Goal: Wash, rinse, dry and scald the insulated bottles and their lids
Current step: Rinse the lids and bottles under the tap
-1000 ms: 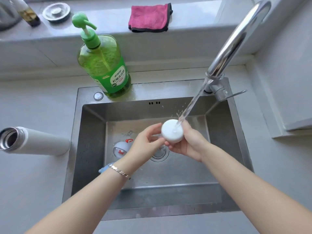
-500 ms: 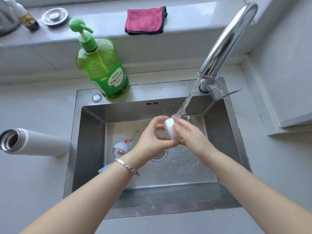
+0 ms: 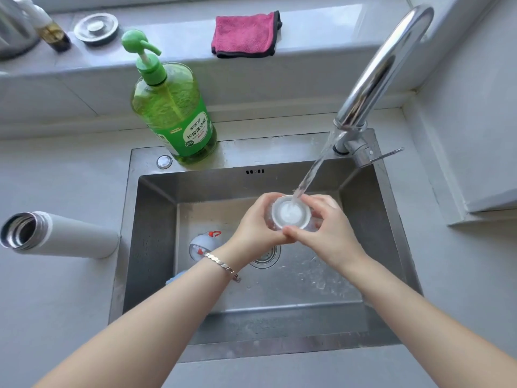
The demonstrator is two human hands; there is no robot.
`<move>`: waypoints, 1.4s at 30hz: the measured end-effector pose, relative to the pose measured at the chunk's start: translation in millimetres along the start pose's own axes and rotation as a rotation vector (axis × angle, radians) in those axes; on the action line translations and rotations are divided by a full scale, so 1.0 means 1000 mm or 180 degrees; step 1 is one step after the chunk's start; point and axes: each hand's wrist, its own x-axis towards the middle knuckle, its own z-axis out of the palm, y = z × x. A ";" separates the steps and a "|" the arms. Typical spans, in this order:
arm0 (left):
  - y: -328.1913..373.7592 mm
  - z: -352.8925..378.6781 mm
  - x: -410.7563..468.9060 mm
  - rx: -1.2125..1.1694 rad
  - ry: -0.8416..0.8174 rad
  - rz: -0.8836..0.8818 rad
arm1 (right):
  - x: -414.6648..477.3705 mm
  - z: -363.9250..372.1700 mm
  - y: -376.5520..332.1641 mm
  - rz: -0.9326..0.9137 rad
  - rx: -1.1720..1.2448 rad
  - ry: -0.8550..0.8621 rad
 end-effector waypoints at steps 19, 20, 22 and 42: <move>-0.014 -0.070 -0.093 0.1996 0.0317 -0.0902 | -0.042 0.030 -0.009 0.0721 -0.1569 -0.1326; -0.018 -0.082 -0.104 0.2043 0.0434 -0.0899 | -0.044 0.037 -0.012 0.0699 -0.1609 -0.1383; -0.033 -0.109 -0.128 0.1890 0.0854 -0.0877 | -0.046 0.053 -0.018 0.0616 -0.1649 -0.1480; -0.169 -0.227 -0.181 0.1555 0.2542 -0.0743 | -0.059 0.223 -0.013 -0.0015 -0.2098 -0.1548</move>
